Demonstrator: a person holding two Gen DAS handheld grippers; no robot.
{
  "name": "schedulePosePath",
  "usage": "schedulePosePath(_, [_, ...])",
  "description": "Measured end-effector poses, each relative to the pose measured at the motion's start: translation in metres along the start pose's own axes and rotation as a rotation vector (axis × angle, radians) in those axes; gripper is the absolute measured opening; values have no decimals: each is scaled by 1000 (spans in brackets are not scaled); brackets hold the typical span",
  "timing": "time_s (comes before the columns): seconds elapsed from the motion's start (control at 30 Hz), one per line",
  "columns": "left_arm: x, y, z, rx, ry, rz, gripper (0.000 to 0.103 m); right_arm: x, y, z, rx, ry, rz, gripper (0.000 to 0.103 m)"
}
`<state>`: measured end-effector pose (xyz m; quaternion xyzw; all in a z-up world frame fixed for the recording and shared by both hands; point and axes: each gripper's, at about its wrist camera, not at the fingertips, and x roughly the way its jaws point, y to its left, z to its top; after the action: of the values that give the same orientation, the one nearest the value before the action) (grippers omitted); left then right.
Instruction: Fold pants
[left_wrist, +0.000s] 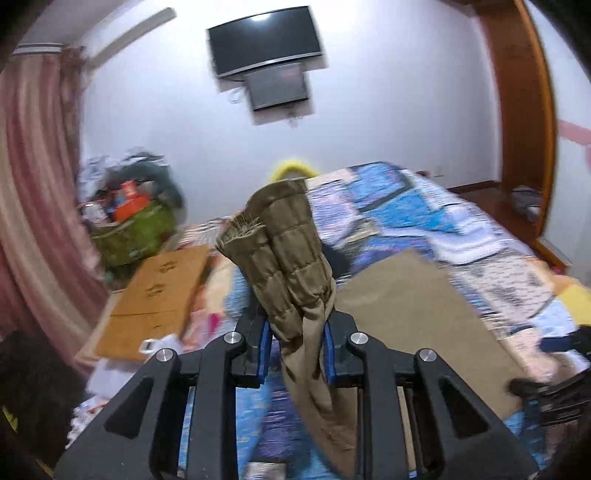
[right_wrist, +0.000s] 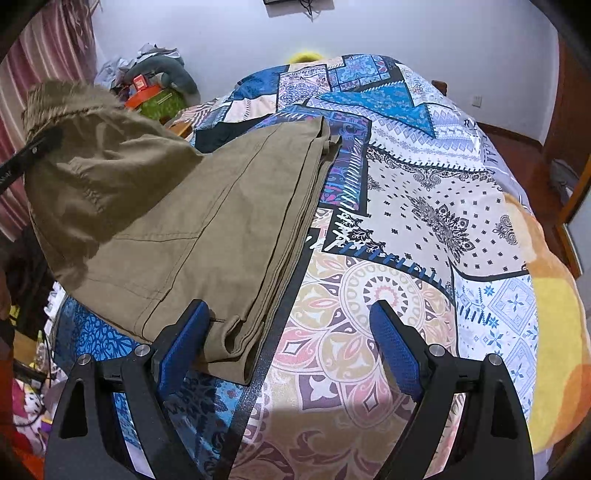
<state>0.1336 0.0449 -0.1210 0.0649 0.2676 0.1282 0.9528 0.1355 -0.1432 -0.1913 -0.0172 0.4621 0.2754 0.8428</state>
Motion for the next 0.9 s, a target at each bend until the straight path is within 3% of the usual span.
schedulePosePath(0.2, [17, -24, 20, -79, 128, -345, 21, 1, 0, -1, 1, -5, 4, 86])
schedulePosePath(0.33, [32, -34, 19, -103, 236, -506, 20, 1, -1, -1, 7, -10, 8, 86])
schedulePosePath(0.5, [51, -53, 5, -70, 349, -580, 20, 1, -1, -1, 14, -14, 14, 86])
schedulePosePath(0.6, [52, -68, 0, -16, 380, -573, 23, 1, 0, -1, 17, -15, 17, 86])
schedulePosePath(0.67, [48, -74, -5, 38, 381, -561, 31, 1, -1, -1, 22, -17, 19, 87])
schedulePosePath(0.73, [41, -76, -10, 50, 380, -585, 65, 0, -1, -1, 29, -18, 17, 87])
schedulePosePath(0.8, [33, -70, -7, 22, 357, -612, 82, -1, -1, -1, 36, -18, 18, 87])
schedulePosePath(0.9, [33, -60, 1, -5, 361, -606, 85, -5, -3, -1, 49, -19, 22, 87])
